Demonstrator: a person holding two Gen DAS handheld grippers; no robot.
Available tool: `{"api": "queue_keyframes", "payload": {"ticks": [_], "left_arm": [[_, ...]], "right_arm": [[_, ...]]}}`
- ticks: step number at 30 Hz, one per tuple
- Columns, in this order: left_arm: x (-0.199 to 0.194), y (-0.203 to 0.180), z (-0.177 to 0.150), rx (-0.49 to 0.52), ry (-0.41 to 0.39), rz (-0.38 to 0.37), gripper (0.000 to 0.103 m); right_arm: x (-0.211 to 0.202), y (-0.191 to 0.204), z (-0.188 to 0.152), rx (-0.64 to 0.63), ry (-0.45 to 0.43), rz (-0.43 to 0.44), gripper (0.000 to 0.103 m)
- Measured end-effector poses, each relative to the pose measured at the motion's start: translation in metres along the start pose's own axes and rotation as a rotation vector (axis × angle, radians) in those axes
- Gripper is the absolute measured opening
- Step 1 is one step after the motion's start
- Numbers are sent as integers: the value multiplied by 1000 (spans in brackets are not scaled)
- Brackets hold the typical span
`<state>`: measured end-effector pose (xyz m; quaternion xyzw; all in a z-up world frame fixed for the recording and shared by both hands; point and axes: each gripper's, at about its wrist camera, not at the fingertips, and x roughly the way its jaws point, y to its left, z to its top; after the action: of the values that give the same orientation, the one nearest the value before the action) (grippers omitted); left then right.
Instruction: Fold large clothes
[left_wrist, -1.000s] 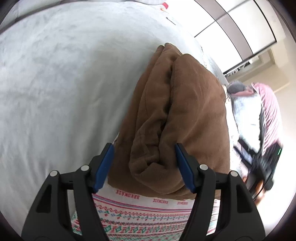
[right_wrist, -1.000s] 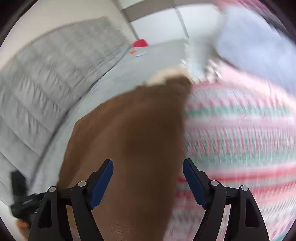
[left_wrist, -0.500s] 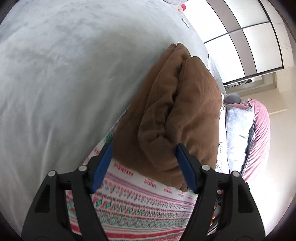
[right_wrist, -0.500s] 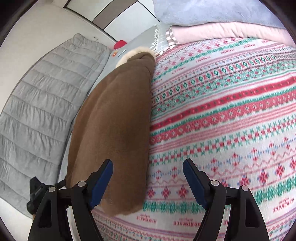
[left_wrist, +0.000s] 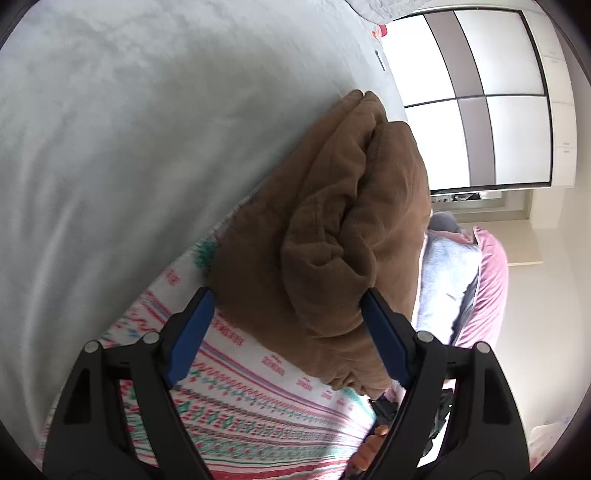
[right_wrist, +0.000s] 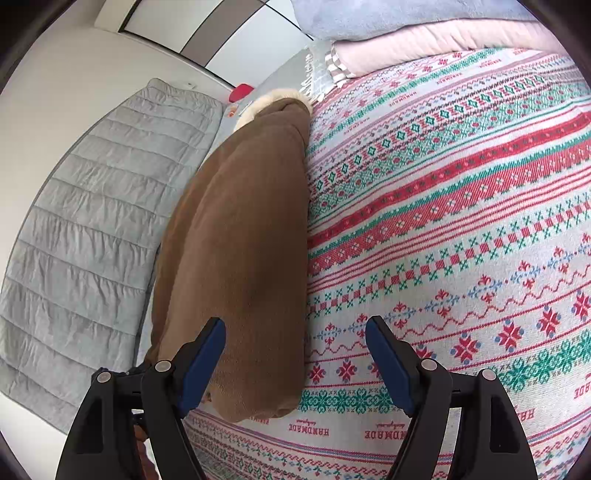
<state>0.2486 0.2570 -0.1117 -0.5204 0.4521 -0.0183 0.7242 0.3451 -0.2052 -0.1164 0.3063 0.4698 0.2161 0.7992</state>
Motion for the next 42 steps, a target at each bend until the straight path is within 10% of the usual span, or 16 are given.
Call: {"api": "queue_keyframes", "payload": {"ticks": [17, 27, 42], "left_arm": [[15, -20, -5, 48, -83, 104, 67], [23, -8, 8, 9, -19, 56, 76], [22, -2, 5, -5, -19, 40, 79]], "right_arm": [[32, -12, 57, 141, -38, 117, 79], [108, 0, 124, 133, 1, 53, 79], [148, 1, 159, 138, 14, 206, 84]]}}
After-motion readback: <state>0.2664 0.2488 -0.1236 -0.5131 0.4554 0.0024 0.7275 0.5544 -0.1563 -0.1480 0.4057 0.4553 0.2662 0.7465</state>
